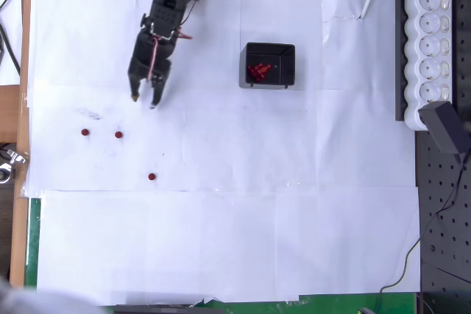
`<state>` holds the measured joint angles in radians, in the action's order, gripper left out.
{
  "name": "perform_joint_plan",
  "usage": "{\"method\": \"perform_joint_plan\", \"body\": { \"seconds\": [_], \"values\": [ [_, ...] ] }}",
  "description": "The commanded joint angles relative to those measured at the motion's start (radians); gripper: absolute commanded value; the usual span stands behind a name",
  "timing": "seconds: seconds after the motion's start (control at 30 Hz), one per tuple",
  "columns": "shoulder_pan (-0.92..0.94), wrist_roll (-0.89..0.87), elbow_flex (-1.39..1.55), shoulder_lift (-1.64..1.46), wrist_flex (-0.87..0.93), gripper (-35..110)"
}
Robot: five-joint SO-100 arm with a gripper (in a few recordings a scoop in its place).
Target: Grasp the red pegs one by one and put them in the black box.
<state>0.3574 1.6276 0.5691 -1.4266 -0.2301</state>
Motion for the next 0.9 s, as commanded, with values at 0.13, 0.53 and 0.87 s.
{"method": "perform_joint_plan", "body": {
  "seconds": [0.13, 0.53, 0.87],
  "values": [
    [0.038, -0.009, 0.201, -0.218, -0.117, 15],
    [0.055, -0.003, 0.399, -0.423, -0.169, 14],
    [0.066, -0.003, 0.515, -0.517, -0.170, 14]
  ]
}}
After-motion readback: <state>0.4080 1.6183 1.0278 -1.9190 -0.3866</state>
